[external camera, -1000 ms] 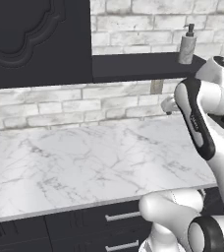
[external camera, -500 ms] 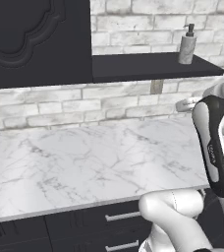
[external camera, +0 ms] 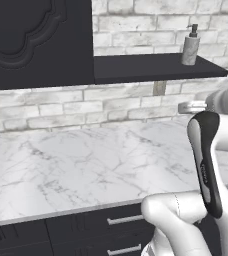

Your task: Open the cabinet. Pick the soap dispenser and place it next to the sink. Then close the cabinet.

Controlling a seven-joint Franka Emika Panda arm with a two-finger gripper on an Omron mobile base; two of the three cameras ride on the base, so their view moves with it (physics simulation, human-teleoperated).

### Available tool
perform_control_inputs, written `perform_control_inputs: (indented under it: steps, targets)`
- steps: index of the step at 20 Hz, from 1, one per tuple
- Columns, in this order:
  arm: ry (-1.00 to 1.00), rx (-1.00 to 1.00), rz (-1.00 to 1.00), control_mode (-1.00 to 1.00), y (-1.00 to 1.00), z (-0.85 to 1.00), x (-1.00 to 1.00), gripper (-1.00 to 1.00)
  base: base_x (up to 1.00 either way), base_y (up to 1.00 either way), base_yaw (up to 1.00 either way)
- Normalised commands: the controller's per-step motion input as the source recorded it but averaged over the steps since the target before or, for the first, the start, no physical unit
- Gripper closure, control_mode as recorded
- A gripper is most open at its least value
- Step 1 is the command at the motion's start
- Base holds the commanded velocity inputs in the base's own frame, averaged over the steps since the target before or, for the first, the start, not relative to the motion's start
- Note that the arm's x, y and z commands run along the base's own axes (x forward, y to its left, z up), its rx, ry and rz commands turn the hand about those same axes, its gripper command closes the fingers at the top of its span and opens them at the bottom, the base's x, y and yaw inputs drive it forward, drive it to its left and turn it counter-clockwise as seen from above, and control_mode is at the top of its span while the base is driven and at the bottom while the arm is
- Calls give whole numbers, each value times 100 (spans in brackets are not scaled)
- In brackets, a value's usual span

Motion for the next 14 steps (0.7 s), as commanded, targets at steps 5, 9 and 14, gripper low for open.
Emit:
perform_control_inputs:
  steps: [5, 9, 14]
  targets:
    - [1, -6, -21, -100, -45, 55, 3, -100, 0, 0, 0]
    - [2, 0, -4, -100, -21, 47, 0, -100, 0, 0, 0]
    - [0, 0, 2, -100, -47, 50, 0, -100, 0, 0, 0]
